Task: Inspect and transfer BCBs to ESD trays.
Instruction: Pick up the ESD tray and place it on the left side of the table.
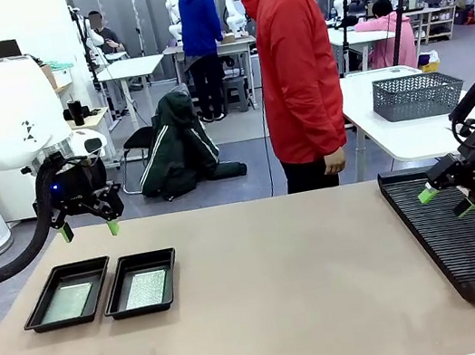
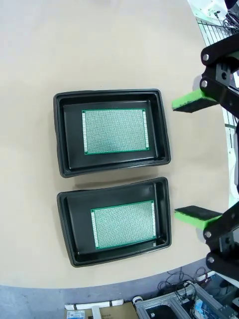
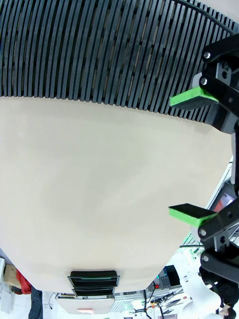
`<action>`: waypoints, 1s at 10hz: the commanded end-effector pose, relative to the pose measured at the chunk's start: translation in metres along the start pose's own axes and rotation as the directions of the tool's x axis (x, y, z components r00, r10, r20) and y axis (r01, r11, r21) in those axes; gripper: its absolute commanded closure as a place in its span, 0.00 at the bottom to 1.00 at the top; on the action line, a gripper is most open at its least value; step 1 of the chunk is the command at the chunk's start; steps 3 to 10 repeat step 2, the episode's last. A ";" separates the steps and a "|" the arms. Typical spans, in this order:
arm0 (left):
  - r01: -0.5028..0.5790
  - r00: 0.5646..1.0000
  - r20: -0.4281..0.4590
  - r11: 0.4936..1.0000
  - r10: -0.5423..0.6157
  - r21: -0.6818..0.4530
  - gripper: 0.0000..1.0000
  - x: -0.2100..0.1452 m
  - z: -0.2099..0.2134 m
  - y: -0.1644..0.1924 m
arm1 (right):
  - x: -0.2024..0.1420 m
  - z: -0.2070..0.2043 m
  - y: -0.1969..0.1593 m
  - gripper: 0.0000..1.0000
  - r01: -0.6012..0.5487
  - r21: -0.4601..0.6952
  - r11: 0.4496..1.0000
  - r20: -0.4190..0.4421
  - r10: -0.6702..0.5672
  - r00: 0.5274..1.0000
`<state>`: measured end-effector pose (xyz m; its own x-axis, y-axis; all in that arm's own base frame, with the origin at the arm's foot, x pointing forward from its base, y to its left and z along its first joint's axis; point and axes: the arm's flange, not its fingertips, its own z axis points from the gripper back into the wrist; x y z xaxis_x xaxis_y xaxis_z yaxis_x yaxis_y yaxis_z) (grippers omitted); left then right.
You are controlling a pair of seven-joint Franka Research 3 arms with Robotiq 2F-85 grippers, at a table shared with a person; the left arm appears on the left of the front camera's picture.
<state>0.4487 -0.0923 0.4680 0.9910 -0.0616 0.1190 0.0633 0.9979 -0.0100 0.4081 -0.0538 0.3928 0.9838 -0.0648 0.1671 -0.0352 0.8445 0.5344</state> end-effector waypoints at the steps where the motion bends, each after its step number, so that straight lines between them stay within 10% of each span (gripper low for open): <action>1: 0.000 1.000 0.001 1.000 0.000 -0.001 0.00 0.001 -0.002 0.000 | -0.001 0.001 0.001 0.00 0.005 -0.002 1.000 0.000 -0.005 1.000; 10: 0.000 1.000 0.001 1.000 0.000 -0.001 0.00 0.001 -0.002 0.000 | -0.001 0.001 0.001 0.00 0.005 -0.002 1.000 0.000 -0.005 1.000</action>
